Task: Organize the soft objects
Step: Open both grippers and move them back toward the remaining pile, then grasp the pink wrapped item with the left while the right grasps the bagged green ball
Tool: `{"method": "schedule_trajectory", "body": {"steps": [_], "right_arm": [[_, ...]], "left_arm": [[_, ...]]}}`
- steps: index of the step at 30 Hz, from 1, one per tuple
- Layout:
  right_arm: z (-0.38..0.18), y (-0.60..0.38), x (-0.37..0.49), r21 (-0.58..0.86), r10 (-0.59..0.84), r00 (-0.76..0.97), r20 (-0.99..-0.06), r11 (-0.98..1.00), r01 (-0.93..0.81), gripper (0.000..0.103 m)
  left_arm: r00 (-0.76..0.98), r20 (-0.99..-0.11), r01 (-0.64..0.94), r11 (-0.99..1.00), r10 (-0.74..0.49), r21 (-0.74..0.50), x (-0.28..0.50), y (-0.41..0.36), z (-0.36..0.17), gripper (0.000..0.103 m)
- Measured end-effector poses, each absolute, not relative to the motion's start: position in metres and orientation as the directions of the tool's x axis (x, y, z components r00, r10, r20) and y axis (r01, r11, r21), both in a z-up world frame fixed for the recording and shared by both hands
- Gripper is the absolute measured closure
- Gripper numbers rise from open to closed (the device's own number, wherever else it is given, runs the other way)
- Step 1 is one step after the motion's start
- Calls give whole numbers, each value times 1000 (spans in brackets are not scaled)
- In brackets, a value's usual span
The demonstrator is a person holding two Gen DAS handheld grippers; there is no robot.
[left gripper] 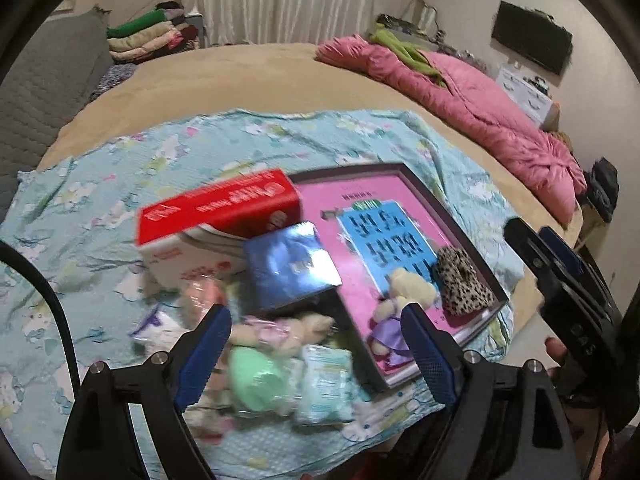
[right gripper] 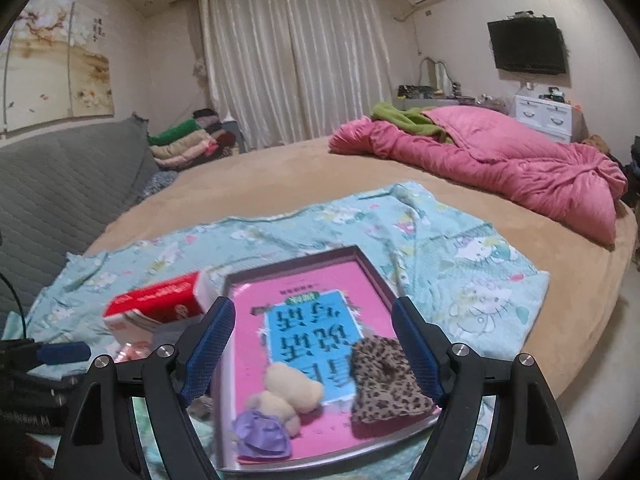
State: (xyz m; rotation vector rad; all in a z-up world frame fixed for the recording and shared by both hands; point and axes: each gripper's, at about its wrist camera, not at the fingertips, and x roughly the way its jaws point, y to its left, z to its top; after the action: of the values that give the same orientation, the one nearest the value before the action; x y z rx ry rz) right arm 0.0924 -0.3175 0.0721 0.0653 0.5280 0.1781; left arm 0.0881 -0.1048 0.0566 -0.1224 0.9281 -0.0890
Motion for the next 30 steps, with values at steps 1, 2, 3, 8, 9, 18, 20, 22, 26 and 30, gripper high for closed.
{"method": "schedule_trajectory", "body": {"steps": [1,2,3,8,9,18,20,22,26,30], "right_arm": [[76,-314,90,109,197,850,-489,980,-164,21],[80,-311,89,106,204,851,-484,979,-174,21],[84,-307,87,102,211,852,-480,977,-185,21],[101,-289,80,121,268,844,-465,963,-239,21],[105,-286,79,133,281,839,-466,960,-247,21],[111,-254,64,140,361,790,-496,931,-338,21],[107,-247,60,135,371,774,-513,926,-354,21],[102,-241,58,121,374,761,-530,922,-369,21],[93,-228,50,100,388,735,-556,909,-404,21],[84,-219,47,87,391,715,-579,902,-423,21]], "left_arm": [[603,-789,11,990,-119,-141,87,-98,60,17],[608,-786,1,990,-112,-140,86,-92,63,17],[616,-781,-14,990,-104,-143,84,-83,67,17],[629,-774,-74,985,-74,-154,78,-51,78,17],[628,-776,-90,984,-61,-151,77,-44,79,17],[632,-774,-157,975,-23,-157,57,-2,82,17],[628,-778,-166,974,-18,-157,54,4,79,17],[620,-785,-178,972,-12,-155,49,10,75,17],[610,-792,-196,967,-10,-163,42,21,68,17],[606,-796,-205,965,-6,-163,39,27,64,17]]}}
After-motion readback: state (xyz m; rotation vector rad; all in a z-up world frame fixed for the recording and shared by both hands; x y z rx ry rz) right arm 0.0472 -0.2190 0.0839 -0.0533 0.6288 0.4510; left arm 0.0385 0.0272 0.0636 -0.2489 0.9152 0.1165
